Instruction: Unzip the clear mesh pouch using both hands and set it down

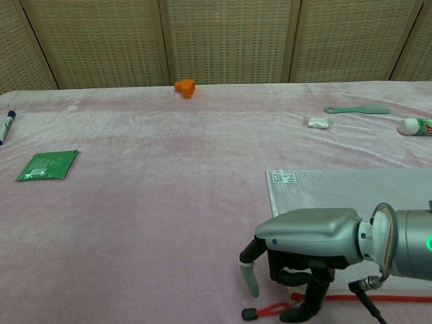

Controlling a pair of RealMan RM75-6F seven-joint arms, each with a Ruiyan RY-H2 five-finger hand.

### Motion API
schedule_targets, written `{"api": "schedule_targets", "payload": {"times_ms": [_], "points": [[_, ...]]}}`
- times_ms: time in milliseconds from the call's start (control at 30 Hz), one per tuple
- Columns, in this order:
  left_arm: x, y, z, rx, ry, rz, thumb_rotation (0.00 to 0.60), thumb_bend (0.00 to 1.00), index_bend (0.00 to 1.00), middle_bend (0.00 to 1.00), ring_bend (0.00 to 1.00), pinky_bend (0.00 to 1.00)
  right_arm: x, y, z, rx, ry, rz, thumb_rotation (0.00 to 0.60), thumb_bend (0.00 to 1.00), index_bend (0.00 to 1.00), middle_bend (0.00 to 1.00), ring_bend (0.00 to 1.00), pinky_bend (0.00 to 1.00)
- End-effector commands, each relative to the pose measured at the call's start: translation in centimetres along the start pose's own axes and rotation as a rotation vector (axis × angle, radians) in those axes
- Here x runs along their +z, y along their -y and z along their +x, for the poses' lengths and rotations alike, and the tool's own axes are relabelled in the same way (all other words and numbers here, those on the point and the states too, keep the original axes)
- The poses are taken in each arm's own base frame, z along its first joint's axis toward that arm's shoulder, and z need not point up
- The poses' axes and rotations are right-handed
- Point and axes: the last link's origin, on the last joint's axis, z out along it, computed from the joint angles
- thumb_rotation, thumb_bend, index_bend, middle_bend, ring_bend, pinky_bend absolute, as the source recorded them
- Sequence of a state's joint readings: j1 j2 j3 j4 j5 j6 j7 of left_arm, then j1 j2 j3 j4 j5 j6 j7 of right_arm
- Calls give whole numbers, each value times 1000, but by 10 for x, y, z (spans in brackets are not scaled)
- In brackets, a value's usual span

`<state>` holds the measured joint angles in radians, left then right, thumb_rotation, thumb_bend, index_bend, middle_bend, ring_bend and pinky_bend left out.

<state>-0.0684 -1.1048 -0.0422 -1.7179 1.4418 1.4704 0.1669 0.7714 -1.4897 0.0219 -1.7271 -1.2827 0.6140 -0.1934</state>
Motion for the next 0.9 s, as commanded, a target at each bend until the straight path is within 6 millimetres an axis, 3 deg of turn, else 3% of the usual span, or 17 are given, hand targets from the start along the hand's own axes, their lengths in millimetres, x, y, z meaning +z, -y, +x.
{"api": "schedule_targets", "payload": {"times_ms": [33,900], "points": [[0,1,1,-3,-1,2,600,0,0,0,0,0,7,5,-2,-8,-4,-6,600,460,526,984,980,1000],[1,3,4,-23,-2,3,600,0,0,0,0,0,15,11,-16,22,18,-60,600,535,536,984,980,1000]]}}
